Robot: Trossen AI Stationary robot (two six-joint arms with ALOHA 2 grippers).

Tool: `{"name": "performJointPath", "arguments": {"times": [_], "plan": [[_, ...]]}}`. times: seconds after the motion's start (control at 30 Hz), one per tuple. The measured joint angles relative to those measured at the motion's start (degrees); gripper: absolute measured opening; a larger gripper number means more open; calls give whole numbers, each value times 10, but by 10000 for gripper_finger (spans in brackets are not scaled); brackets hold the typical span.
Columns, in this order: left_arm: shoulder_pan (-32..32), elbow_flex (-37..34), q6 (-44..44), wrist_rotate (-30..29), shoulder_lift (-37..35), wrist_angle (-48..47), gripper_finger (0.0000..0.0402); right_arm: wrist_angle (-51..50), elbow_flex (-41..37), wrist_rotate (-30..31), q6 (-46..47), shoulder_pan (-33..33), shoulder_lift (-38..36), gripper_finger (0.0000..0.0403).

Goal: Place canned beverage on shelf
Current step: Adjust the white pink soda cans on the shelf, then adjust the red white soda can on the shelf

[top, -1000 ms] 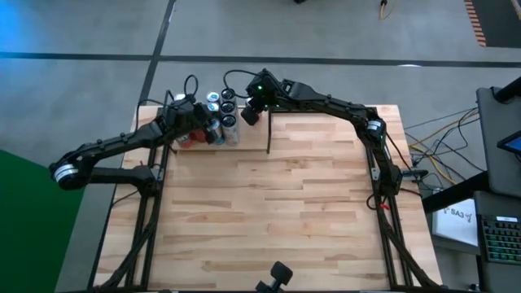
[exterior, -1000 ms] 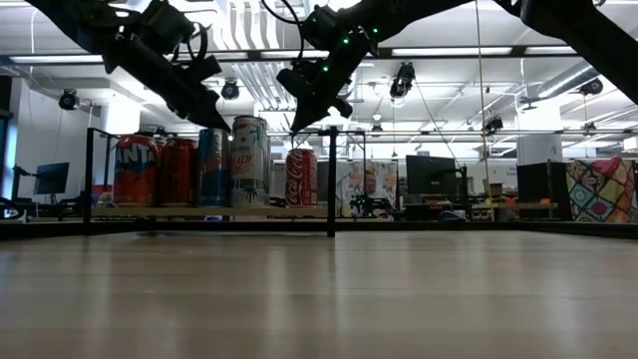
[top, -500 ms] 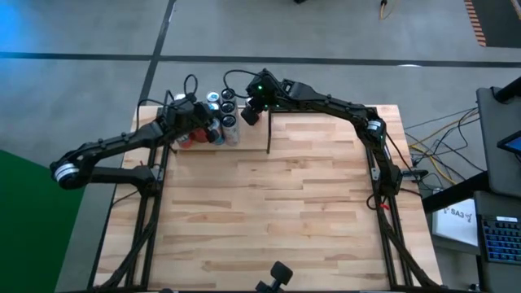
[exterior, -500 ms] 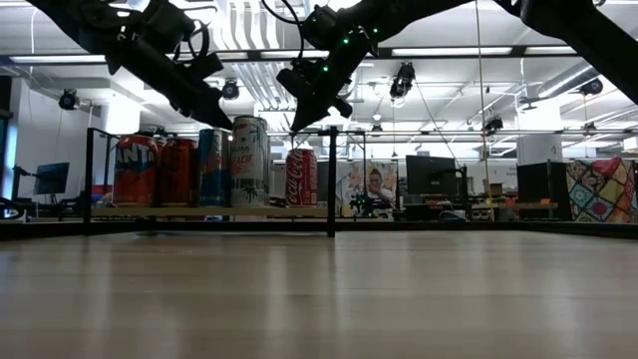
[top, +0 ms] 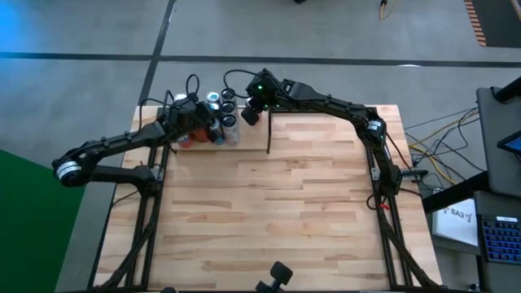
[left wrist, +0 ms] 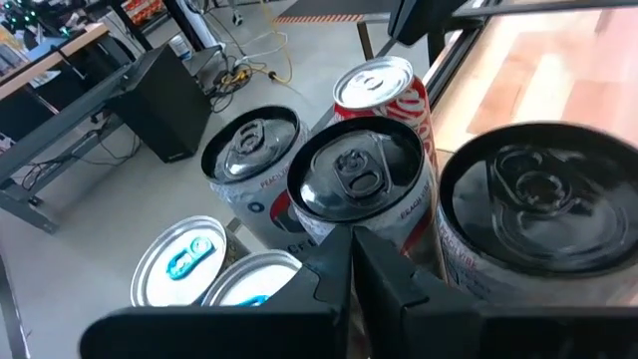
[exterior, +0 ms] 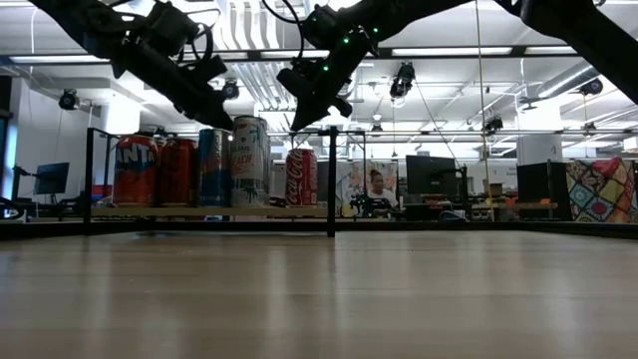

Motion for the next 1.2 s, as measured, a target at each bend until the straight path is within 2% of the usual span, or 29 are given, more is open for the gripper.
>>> {"name": "performJointPath", "arguments": {"times": [0.87, 1.2], "plan": [[0, 0, -7, 5, -1, 14, 0, 2, -2, 0, 4, 0, 0, 9], [-1, 0, -46, 5, -81, 13, 0, 19, -11, 7, 47, 0, 1, 9]]}}
